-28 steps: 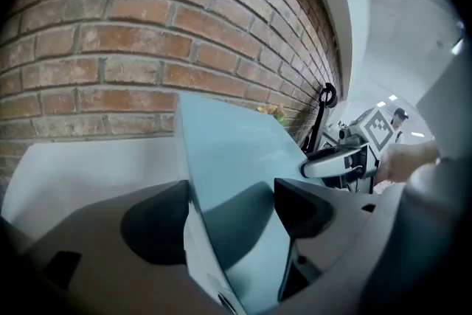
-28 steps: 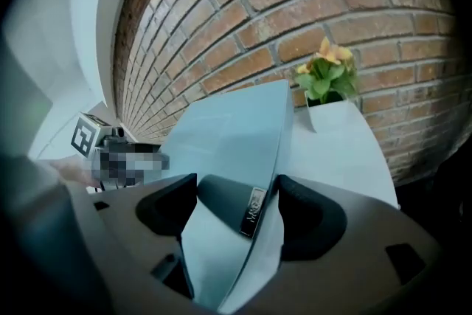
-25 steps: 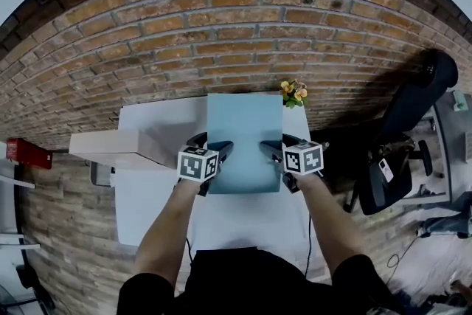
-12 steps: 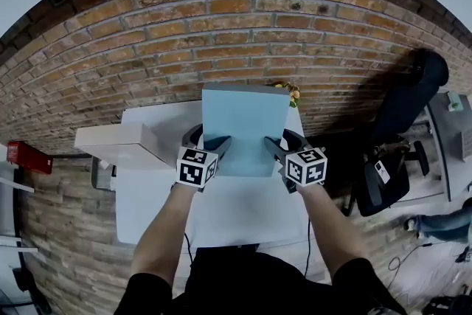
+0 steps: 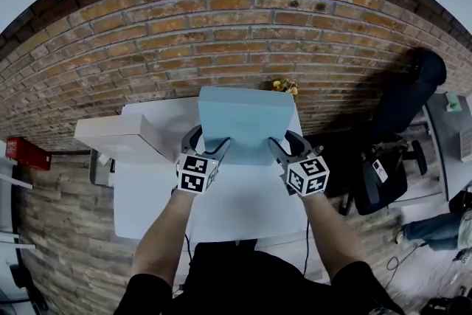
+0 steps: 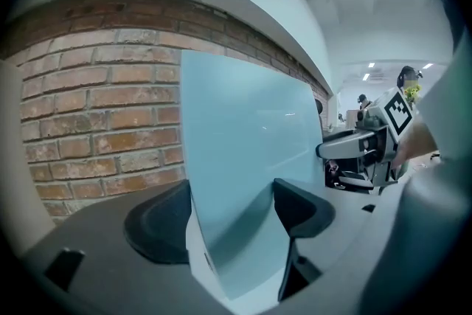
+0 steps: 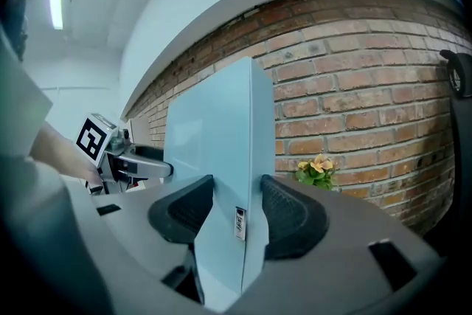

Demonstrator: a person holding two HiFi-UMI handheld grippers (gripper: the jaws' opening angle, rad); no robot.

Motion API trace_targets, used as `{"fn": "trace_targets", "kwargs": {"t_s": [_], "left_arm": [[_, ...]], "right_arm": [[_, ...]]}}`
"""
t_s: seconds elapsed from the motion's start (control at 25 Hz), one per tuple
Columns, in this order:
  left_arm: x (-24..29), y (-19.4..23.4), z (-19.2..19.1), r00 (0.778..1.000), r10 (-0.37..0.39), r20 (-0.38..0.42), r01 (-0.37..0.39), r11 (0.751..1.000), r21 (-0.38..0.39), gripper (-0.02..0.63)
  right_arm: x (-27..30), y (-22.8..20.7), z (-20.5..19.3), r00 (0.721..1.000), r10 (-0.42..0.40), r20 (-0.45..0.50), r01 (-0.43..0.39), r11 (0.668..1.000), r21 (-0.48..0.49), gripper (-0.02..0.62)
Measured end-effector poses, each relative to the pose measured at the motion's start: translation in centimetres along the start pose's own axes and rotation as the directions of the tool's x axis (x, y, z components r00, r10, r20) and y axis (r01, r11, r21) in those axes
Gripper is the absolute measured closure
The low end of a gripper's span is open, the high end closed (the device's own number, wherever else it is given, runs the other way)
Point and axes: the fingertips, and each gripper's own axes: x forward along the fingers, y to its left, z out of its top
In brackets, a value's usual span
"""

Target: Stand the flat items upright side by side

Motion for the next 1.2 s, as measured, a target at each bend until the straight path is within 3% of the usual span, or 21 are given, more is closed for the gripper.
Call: {"fn": "trace_targets", "kwargs": {"t_s": [0.6,0.84,1.2], "left_arm": [[-2.5,-0.7,-2.1,0.999,-0.005,-0.045,0.006,1.000,0.024,0.252],[-3.1,-1.0,-2.7,0.997,-0.020,-0.072,0.021,0.999,0.024,0.252],[-3.8,-0.9,-3.5,0.995,-0.019,-0.098,0.019,1.000,-0.002,0.252]], "right_arm": [[-2.6,1.8,-1.3,0.993,0.117,-0.030,-0.117,0.993,-0.001,0.405],[-2.8,2.6,-1.6,0.975,0.201,-0.094,-0.205,0.978,-0.029,0.319],[-2.4,2.5,-1.1,0.961,0.243,-0.129,-0.251,0.967,-0.051,0.219]]}}
